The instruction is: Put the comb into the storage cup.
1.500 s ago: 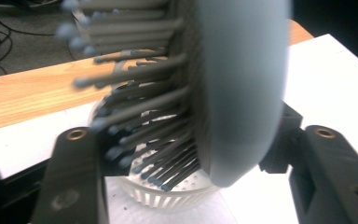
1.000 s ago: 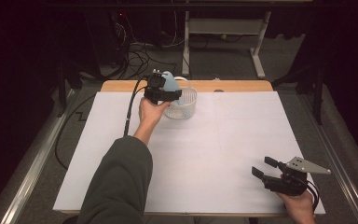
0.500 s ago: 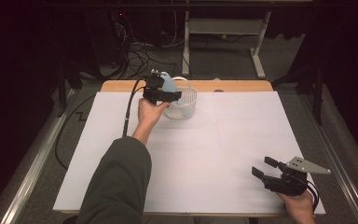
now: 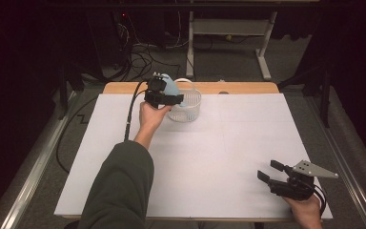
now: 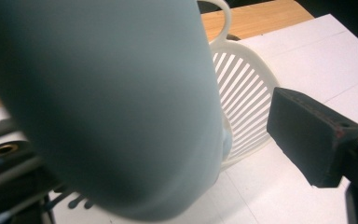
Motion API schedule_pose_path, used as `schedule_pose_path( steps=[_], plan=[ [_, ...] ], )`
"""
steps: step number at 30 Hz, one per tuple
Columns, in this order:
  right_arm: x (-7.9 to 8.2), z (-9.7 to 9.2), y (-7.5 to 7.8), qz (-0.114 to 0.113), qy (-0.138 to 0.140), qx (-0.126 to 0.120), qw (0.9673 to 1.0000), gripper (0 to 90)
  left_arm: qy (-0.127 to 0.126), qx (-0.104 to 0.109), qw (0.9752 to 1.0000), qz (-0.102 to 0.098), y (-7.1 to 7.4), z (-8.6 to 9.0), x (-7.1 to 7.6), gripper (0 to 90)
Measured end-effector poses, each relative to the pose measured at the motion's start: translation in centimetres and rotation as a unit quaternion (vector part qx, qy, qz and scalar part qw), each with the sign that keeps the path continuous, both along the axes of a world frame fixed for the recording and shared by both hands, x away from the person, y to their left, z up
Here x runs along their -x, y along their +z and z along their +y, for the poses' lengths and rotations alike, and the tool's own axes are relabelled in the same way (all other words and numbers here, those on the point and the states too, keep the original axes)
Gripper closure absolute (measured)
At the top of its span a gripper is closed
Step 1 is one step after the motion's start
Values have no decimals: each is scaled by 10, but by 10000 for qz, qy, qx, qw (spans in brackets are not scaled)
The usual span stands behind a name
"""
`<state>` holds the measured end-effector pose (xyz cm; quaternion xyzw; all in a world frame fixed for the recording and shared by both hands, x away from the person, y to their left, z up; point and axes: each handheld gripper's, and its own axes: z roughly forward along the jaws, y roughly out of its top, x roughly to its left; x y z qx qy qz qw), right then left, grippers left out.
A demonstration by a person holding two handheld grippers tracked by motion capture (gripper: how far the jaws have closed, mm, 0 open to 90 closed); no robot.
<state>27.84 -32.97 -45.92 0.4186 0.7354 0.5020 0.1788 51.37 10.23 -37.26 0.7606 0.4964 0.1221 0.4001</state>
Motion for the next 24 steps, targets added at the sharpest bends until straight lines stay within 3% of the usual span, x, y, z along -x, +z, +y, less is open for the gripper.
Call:
schedule_pose_path(
  steps=[4, 12, 24],
  plan=[
    [0, 0, 0, 6, 7, 4, 10000, 276, 50, -28, 9999, 124, -6, 6, 0, 133],
    [0, 1, 0, 24, 9, 19, 10000, 276, 112, 72, 9999, 72, -12, 11, 3, 134],
    [0, 1, 0, 17, -6, 7, 10000, 276, 70, 67, 10000, -19, -7, 12, 10, 134]
  ],
)
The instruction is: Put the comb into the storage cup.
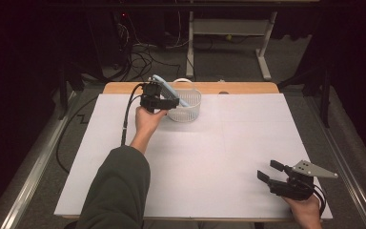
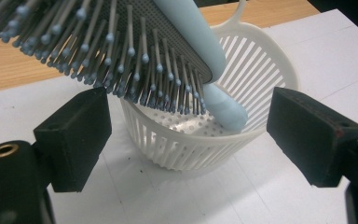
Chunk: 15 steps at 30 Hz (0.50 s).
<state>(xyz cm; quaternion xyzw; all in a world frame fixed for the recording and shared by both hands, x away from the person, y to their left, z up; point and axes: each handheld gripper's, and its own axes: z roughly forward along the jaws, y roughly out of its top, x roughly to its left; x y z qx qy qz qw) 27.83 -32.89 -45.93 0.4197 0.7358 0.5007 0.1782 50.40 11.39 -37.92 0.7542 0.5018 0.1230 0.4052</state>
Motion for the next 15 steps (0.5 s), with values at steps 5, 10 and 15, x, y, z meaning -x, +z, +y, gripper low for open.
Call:
schedule_pose_path(
  steps=[5, 10, 15],
  plan=[
    [0, 0, 0, -4, -6, 3, 10000, 275, -35, 10, 10000, -61, 4, 1, 3, 134],
    [0, 0, 0, -8, -12, 11, 10000, 275, -73, -2, 9999, -131, 7, 2, 6, 135],
    [0, 0, 0, -22, -8, 20, 10000, 275, -109, 44, 9998, -178, 10, 3, 9, 135]
  ],
)
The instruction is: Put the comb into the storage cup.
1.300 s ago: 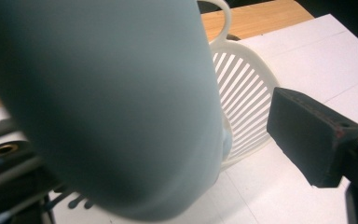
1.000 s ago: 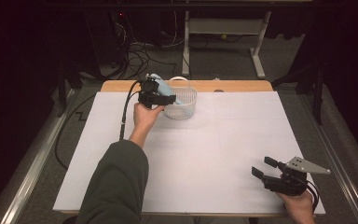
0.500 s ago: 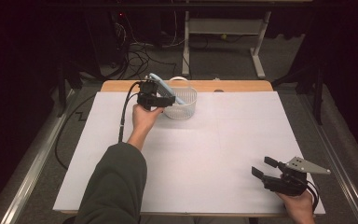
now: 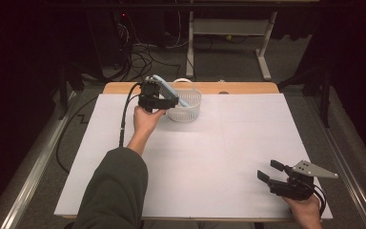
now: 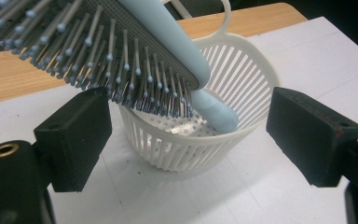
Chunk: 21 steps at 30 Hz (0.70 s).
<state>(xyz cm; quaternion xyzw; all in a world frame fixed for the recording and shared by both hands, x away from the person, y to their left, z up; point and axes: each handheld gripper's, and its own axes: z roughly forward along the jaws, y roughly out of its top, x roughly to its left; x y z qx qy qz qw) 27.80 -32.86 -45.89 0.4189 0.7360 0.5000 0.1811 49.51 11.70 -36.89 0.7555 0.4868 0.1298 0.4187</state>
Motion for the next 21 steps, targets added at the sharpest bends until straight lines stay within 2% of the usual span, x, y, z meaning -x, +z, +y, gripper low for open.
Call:
schedule_pose_path(
  steps=[5, 7, 10, 13, 19, 21],
  plan=[
    [0, 0, 0, 0, 0, 7, 10000, 276, -20, 11, 10000, -66, 4, 2, 4, 136],
    [0, 0, 0, -10, 1, 18, 10000, 276, 22, 116, 9997, -195, 2, 4, 7, 136],
    [1, 0, 1, -18, 2, 13, 10000, 276, 57, 162, 9997, -171, 0, 7, 10, 137],
    [1, 0, 1, -15, 2, 17, 10000, 275, 7, 97, 9999, -132, 0, 9, 12, 137],
    [1, 1, 1, -14, -10, 30, 10000, 275, 15, 177, 9995, -279, 3, 12, 17, 137],
    [1, 1, 1, -22, -9, 26, 10000, 275, 22, 172, 9995, -275, 2, 14, 18, 137]
  ],
)
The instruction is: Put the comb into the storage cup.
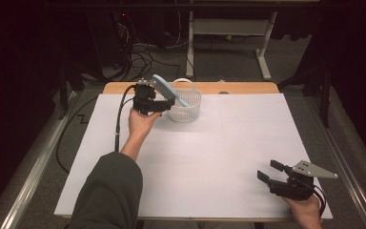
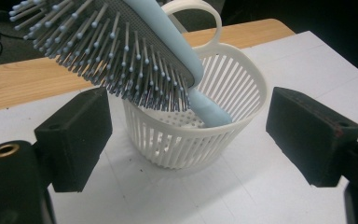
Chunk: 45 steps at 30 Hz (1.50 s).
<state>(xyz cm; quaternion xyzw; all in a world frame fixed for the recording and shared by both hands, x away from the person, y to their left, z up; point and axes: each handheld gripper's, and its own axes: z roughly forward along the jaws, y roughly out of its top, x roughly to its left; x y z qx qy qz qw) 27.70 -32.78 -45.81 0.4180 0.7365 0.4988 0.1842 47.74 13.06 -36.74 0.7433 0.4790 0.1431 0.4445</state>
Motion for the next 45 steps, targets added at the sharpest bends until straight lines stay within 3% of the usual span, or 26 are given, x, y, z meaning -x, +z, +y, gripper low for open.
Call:
schedule_pose_path(
  steps=[45],
  plan=[
    [-1, 0, 0, -6, -28, -10, 10000, 273, 6, -72, 9998, -178, 2, 29, 25, 137]
  ],
)
